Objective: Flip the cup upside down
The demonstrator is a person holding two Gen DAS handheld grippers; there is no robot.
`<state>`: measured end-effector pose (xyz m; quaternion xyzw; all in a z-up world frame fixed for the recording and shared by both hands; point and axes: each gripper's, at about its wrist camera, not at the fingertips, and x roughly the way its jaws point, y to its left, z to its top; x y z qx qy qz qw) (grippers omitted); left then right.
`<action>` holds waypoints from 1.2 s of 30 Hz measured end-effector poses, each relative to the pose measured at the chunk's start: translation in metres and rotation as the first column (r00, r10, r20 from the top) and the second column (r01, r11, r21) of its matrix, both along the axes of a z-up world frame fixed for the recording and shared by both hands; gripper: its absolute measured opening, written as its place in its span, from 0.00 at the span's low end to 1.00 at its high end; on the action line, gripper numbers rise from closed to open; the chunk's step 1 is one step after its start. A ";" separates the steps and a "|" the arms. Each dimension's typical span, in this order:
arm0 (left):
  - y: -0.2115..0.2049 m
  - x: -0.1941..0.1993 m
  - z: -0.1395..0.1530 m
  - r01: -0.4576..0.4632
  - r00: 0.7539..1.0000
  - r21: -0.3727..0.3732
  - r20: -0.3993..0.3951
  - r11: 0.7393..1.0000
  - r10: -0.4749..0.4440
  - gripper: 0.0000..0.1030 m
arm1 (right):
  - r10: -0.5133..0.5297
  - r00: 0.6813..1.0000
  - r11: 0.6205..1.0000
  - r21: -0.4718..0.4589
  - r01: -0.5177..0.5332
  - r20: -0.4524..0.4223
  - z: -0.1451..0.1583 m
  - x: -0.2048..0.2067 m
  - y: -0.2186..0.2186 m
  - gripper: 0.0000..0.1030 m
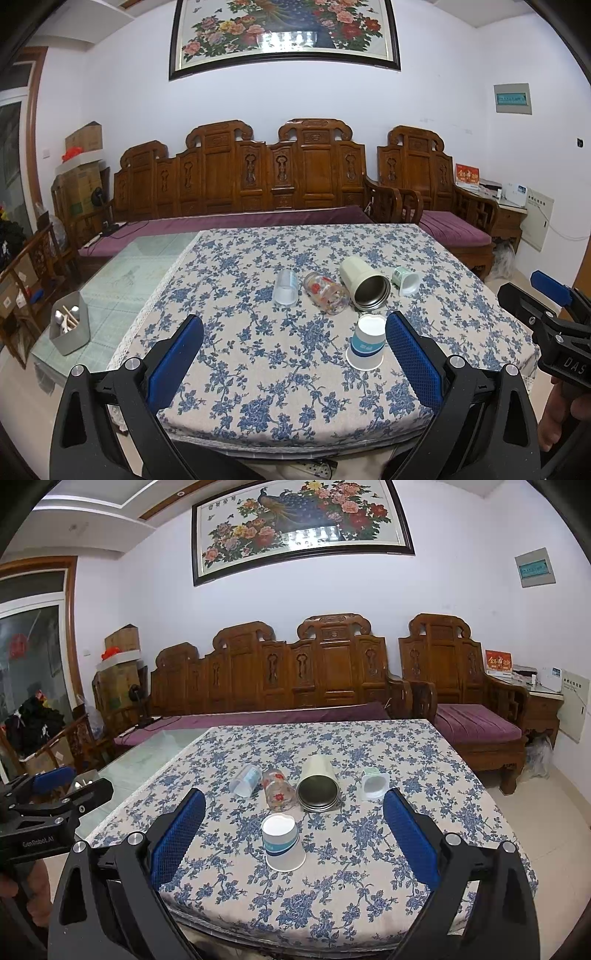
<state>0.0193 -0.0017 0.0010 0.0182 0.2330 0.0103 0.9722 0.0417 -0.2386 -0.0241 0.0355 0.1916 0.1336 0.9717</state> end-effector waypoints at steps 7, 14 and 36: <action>0.000 0.000 0.000 0.000 1.000 -0.001 0.001 1.000 0.000 0.92 | 0.000 1.000 1.000 -0.005 0.000 -0.001 -0.001 0.001 0.002 0.95; 0.001 0.000 0.000 -0.001 1.000 -0.001 0.001 1.000 0.001 0.92 | 0.000 1.000 1.000 -0.004 0.000 -0.001 -0.001 0.001 0.002 0.95; 0.000 -0.003 0.005 -0.005 1.000 -0.007 0.010 1.000 0.005 0.92 | -0.001 1.000 1.000 -0.006 0.001 0.001 -0.001 0.001 0.003 0.95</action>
